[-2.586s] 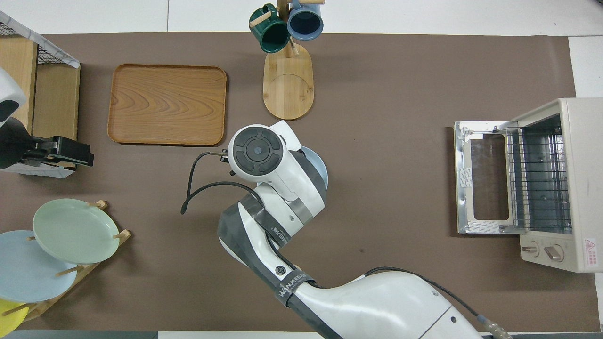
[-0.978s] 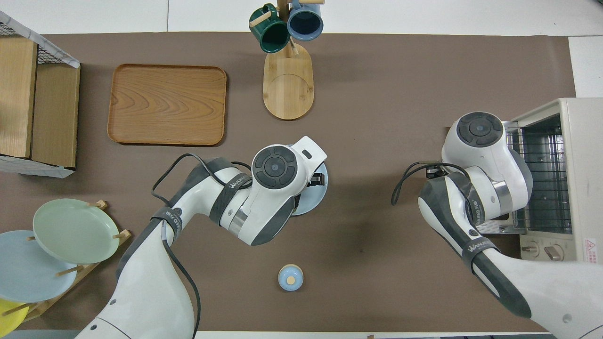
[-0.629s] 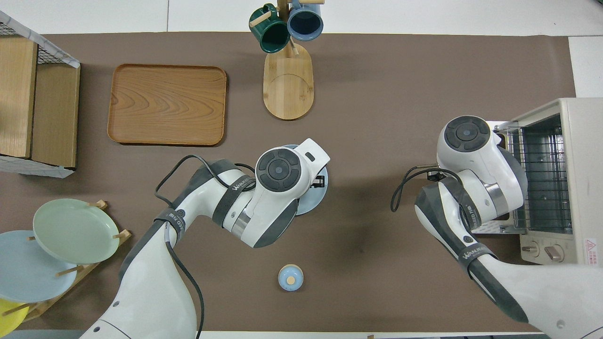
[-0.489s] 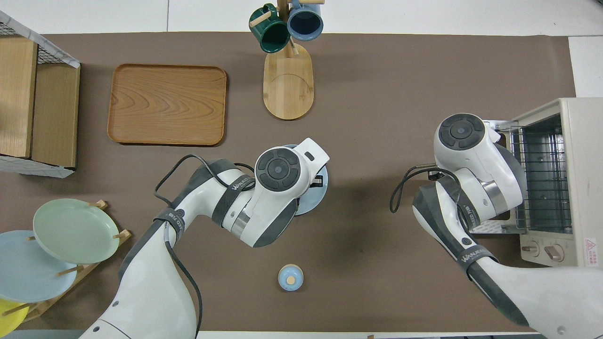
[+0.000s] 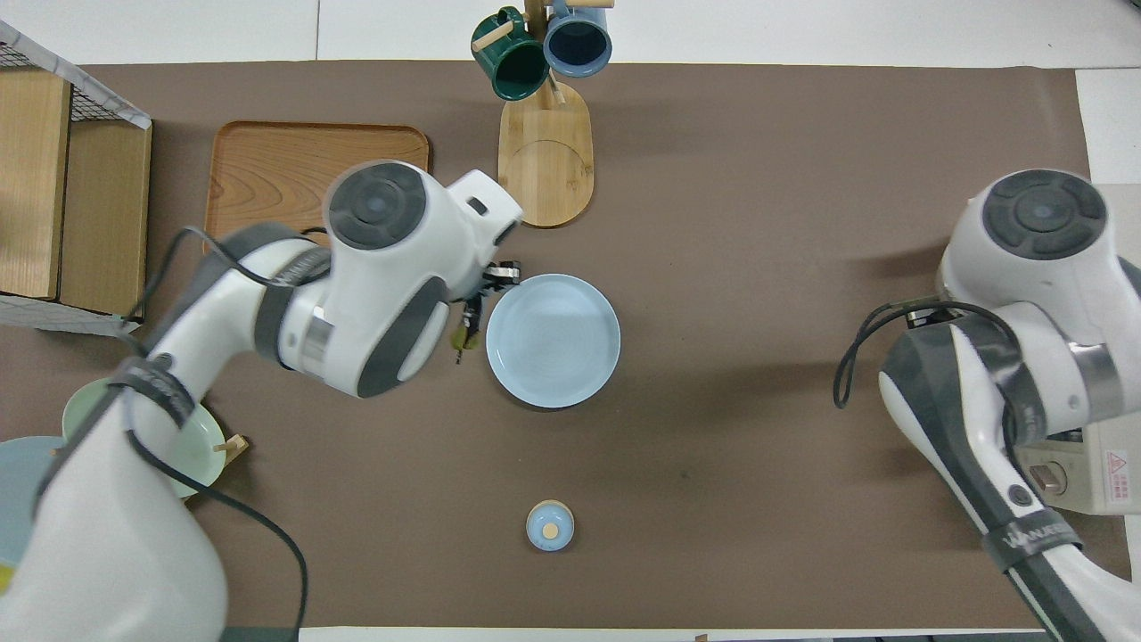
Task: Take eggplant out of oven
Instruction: 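Carry the eggplant with the left gripper onto the wooden tray and release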
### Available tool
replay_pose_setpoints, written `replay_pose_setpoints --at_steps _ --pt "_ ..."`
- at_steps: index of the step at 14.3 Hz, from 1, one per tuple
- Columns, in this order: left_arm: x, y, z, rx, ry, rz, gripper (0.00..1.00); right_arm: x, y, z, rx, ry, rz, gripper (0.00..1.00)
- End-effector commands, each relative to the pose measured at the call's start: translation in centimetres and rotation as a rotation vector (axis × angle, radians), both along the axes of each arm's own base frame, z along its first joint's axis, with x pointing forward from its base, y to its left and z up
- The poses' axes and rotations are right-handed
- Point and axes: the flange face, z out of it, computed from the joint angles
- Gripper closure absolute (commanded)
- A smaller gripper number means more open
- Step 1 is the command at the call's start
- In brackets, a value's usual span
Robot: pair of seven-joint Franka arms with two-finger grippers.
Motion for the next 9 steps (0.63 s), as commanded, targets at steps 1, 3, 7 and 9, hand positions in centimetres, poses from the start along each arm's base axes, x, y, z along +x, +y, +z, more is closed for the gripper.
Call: replay_pose_setpoints --at_steps 1,3,7,9 --pt "4.9 9.1 0.5 -0.010 0.007 -0.025 1.00 0.9 -5.2 0.8 0.035 -0.022 0.022 1.00" --pt "7.4 15.4 -1.1 -0.007 -0.009 -0.020 1.00 0.3 -7.2 1.8 0.073 -0.016 0.027 1.00" --pt "14.4 18.6 -6.3 -0.006 -0.047 0.042 1.00 0.5 -7.2 5.3 0.178 -0.032 -0.027 0.79" --pt "14.6 19.0 -7.7 -0.002 -0.069 0.020 1.00 1.0 -5.6 8.6 0.227 -0.049 -0.035 0.58"
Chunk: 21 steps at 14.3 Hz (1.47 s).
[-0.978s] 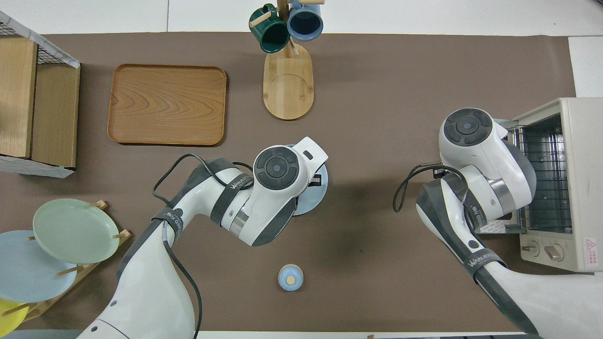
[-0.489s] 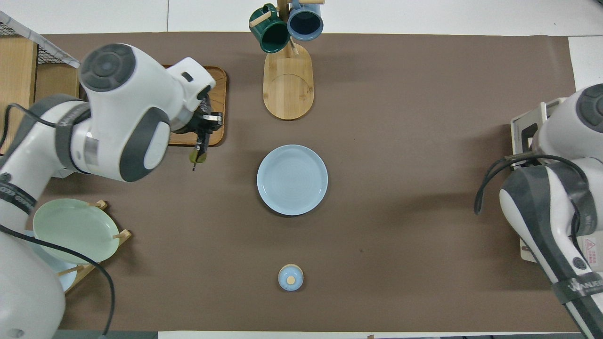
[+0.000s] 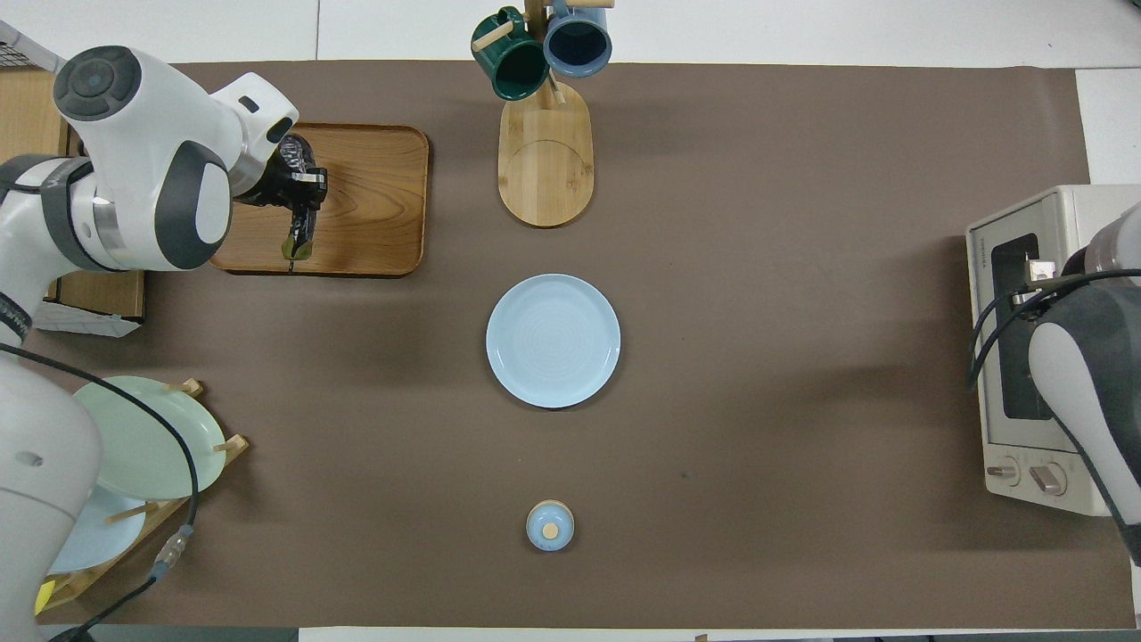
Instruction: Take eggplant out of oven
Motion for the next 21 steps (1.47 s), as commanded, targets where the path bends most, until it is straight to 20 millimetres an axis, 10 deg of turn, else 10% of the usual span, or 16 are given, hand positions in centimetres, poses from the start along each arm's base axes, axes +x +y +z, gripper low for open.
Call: replay_pose_setpoints --at_steps 1,3,4,5,9,13,18,21 --pt "1.2 -0.2 -1.3 -0.009 -0.019 -0.028 1.00 1.0 2.4 5.2 0.093 -0.014 0.009 0.53" --pt "1.1 -0.4 -1.2 -0.007 -0.010 -0.037 1.00 1.0 3.7 7.6 0.144 -0.016 0.010 0.11" --pt "1.1 -0.5 -1.2 -0.002 -0.013 -0.051 0.72 1.0 3.9 7.7 0.163 -0.020 0.006 0.00" --pt "1.1 -0.4 -0.9 0.000 -0.012 -0.056 0.01 0.7 3.8 7.3 0.170 -0.011 -0.004 0.00" --pt "0.4 2.3 4.4 -0.012 -0.024 -0.012 0.00 0.7 4.1 7.6 0.170 -0.014 0.007 0.00" --pt "-3.5 6.8 14.2 -0.003 0.018 0.050 0.00 2.0 4.9 8.7 0.168 0.008 0.013 0.00" --pt "-10.9 9.4 25.0 0.030 0.057 0.063 0.00 1.3 5.1 9.5 0.171 0.002 0.014 0.00" --pt "-16.2 9.0 26.1 0.037 0.109 0.043 0.00 0.2 5.4 9.2 0.172 0.016 0.017 0.00"
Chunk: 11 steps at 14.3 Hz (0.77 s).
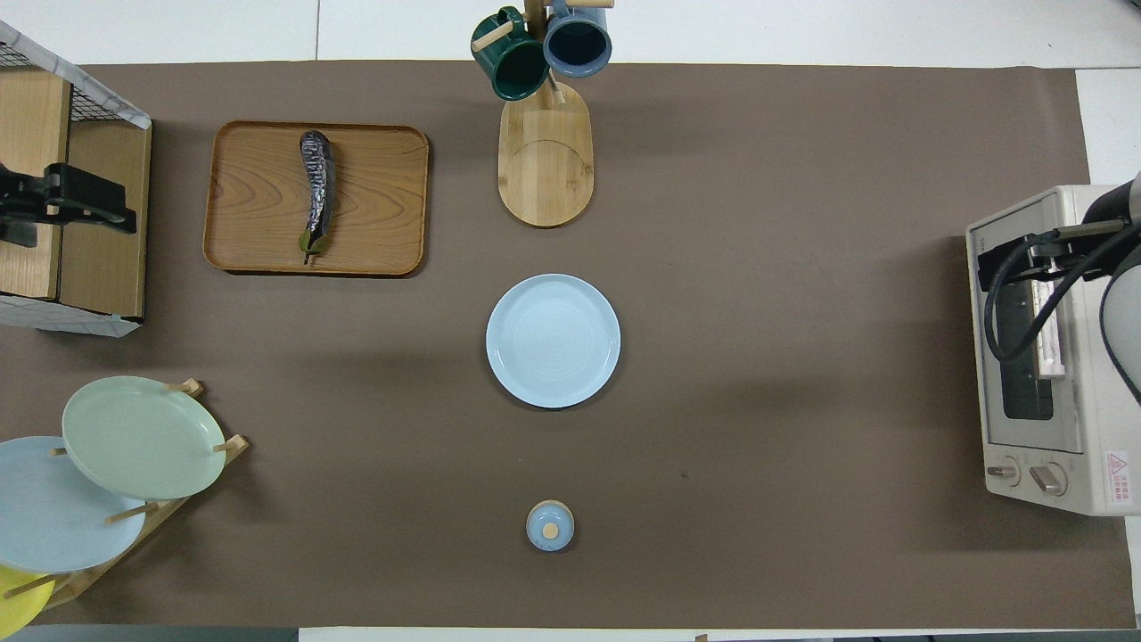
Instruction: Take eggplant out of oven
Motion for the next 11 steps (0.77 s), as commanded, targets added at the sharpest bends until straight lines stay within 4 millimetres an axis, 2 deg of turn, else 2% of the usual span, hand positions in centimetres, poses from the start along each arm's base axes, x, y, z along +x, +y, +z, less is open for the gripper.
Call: replay_pose_setpoints --at_steps 1,3,5,7,8,9,11 --pt "-4.9 -0.2 -1.2 0.015 0.045 -0.019 0.00 -1.0 0.1 0.6 0.032 0.006 0.016 0.00" --pt "-6.1 -0.2 -2.6 0.013 0.053 -0.018 0.00 -1.0 0.0 0.8 0.031 -0.001 0.010 0.00" --pt "-5.8 -0.5 -3.8 0.013 0.039 -0.025 0.00 -1.0 -0.2 1.5 0.032 -0.021 0.006 0.00" --pt "-4.6 -0.4 -3.6 0.012 0.041 -0.021 0.00 -0.9 0.0 1.5 0.038 -0.026 0.006 0.00" --pt "-4.2 -0.8 -2.0 0.012 0.045 -0.028 0.00 -1.0 0.1 1.5 0.038 -0.026 0.008 0.00" --pt "-4.0 -0.8 -1.6 0.015 0.060 -0.027 0.00 -1.0 0.0 1.6 0.038 -0.029 0.006 0.00" --pt "-4.0 -0.9 -2.2 0.013 0.058 -0.031 0.00 -1.0 0.1 1.6 0.058 -0.028 0.003 0.00"
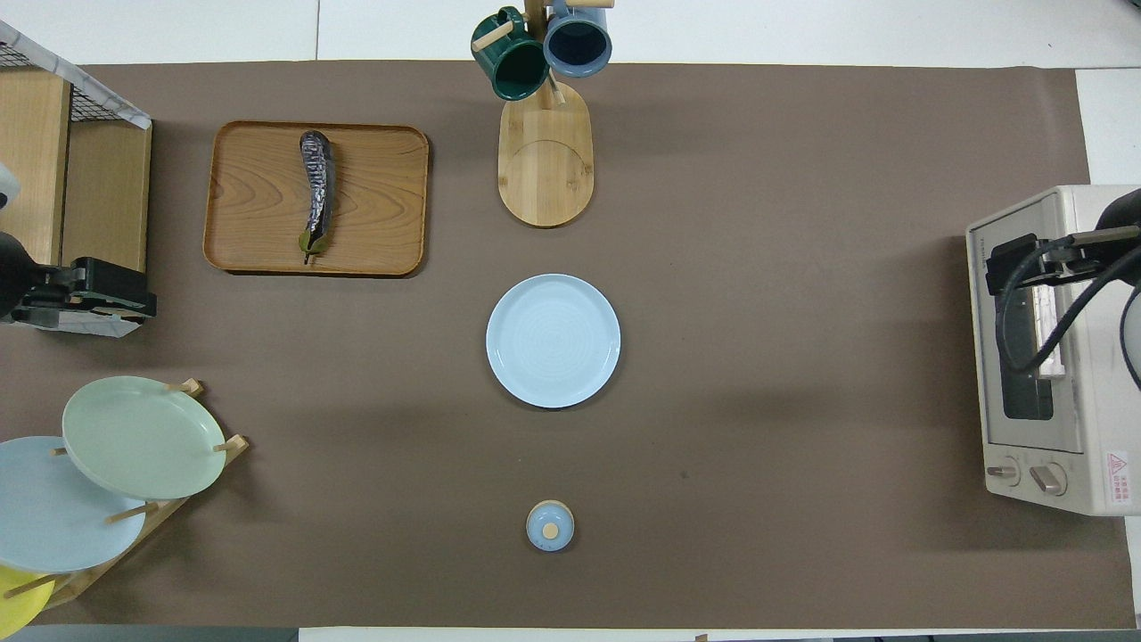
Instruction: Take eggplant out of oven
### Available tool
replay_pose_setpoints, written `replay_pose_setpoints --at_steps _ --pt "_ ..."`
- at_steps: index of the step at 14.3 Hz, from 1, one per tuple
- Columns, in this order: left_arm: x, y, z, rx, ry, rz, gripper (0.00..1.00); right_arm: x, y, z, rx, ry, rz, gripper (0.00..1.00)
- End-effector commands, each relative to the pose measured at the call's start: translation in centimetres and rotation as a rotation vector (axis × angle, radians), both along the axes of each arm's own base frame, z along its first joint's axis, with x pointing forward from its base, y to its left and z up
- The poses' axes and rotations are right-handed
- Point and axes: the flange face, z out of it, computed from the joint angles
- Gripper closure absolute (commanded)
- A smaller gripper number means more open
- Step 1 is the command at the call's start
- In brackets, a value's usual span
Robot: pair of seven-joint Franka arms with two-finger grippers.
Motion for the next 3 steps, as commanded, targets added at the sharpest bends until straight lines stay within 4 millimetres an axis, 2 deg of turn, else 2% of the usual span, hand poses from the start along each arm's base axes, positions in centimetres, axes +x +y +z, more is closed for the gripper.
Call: replay_pose_setpoints --at_steps 1,3 --pt "0.34 -0.22 0.03 0.017 0.013 -0.013 0.00 -0.34 0.00 0.36 0.073 -0.012 -0.005 0.00" --pt "0.17 -0.05 0.11 0.016 0.014 -0.017 0.00 -0.36 -0.45 0.60 0.078 -0.018 -0.011 0.00"
